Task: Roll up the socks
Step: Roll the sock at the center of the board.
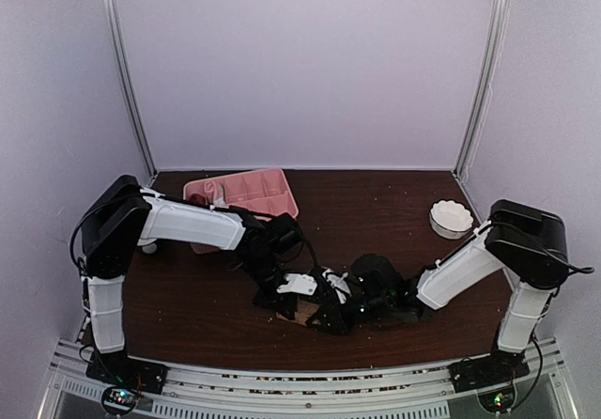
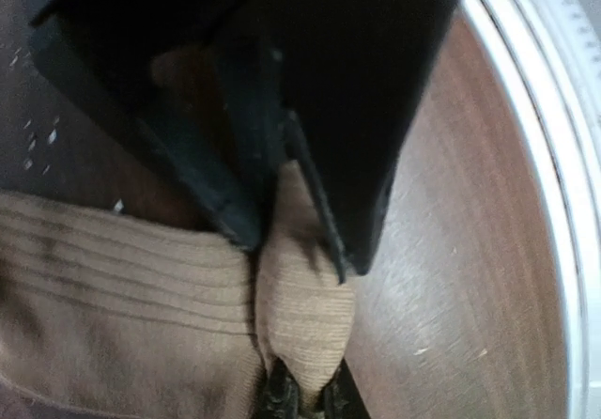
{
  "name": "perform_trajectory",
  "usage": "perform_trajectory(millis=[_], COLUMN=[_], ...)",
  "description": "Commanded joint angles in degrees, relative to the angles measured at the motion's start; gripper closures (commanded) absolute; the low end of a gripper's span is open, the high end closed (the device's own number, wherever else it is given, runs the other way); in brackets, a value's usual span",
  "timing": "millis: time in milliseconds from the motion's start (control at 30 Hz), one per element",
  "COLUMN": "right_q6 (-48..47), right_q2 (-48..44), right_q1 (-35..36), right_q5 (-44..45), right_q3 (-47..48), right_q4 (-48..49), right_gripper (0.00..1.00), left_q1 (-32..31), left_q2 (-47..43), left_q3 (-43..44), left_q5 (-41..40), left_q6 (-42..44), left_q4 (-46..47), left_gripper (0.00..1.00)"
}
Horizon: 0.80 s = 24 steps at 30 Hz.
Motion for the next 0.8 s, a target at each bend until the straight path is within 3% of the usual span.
perform_trajectory(millis=[0,233,333,367,400,433,633,700,767], right_q6=[-1.3,-3.6,-3.5,-3.1,-2.5,-1.3,13.1,10.8,1.4], right_q2=[-2.4,-13.7,-19.7,-21.9,-23.9,-25.9,-32.2,-33.7,-33.7], right_q1=[3.4,9.7,12.1,13.2,14.3,15.5,16.8,16.8,17.3], right_q5=[15.7,31.8,40.1,43.4,47.9,53.1,73.1,71.0,62.1], right_q3=[-7.2,-10.5,-12.3,-12.5,-12.5,-12.6,-14.7,-16.8,-18.4], right_q4=[-13.4,-14.9,-16.8,-18.3,-20.2,-22.1,-30.6,-26.8,-17.7], right_gripper=[0.65,0.57,0.48,0.35,0.04,0.0,0.0,0.0,0.0], left_q1=[0.6,3.1,3.6,3.8,3.9,4.1,4.5,4.5,4.5], left_q2=[5.6,11.2,12.8,13.4,14.2,15.1,18.1,18.4,18.9], left_q3=[3.4,8.7,10.2,10.7,11.6,12.4,15.7,16.4,16.8], left_q5=[4.1,7.7,7.9,8.0,8.3,8.8,8.2,7.2,6.7], left_q6=[-3.2,-8.3,-9.4,-9.5,-9.8,-9.9,-11.0,-12.0,-13.0], left_q4=[-10.0,-16.0,-17.4,-18.1,-18.9,-19.9,-22.8,-22.9,-23.1], left_gripper=[1.0,1.0,1.0,1.0,1.0,1.0,1.0,1.0,1.0])
